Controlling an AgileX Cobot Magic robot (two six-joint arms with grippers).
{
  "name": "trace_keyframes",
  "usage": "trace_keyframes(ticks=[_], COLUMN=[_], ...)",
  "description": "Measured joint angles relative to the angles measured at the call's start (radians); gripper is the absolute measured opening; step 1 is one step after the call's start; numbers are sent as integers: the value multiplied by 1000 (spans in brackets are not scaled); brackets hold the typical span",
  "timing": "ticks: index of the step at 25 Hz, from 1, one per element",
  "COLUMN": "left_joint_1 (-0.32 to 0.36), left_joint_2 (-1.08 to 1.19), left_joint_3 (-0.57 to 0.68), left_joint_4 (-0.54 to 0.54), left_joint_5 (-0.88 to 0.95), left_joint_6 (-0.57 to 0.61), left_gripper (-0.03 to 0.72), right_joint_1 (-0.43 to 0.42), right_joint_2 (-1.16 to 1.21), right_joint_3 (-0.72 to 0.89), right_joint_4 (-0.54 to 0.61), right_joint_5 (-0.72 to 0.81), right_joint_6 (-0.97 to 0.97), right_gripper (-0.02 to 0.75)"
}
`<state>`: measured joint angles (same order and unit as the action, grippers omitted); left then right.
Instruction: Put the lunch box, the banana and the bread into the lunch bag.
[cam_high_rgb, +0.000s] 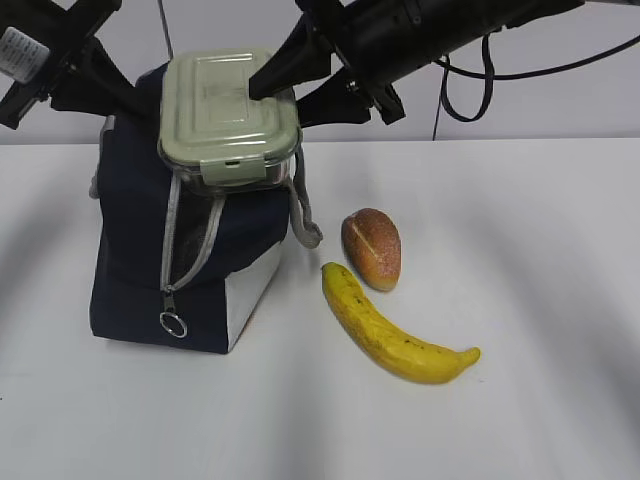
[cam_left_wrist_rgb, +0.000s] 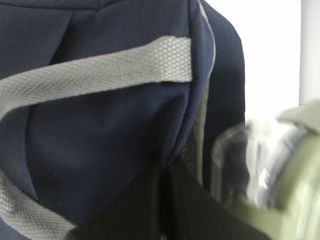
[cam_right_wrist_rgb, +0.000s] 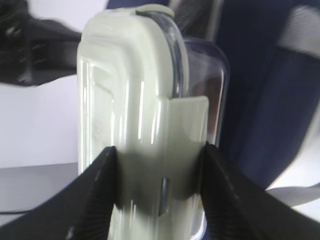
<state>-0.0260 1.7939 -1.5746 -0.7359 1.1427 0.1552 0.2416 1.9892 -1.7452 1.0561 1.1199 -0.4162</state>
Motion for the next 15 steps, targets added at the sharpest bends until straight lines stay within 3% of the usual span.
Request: trace_keyframes(ticks=[8,15], left_joint_1=[0,0], left_joint_2=[1,1], left_joint_3=[0,0], left_joint_4=[-17,-18], left_joint_5=[10,10], left_joint_6=[0,0], left_gripper=[-3,-3], right_joint_1=[17,149], right_joint_2=[44,44], right_joint_3=[-8,-70], right_joint_4=[-176,-450], right_joint_5=[-109,-210], right_joint_6=[50,217], right_gripper=[357,362])
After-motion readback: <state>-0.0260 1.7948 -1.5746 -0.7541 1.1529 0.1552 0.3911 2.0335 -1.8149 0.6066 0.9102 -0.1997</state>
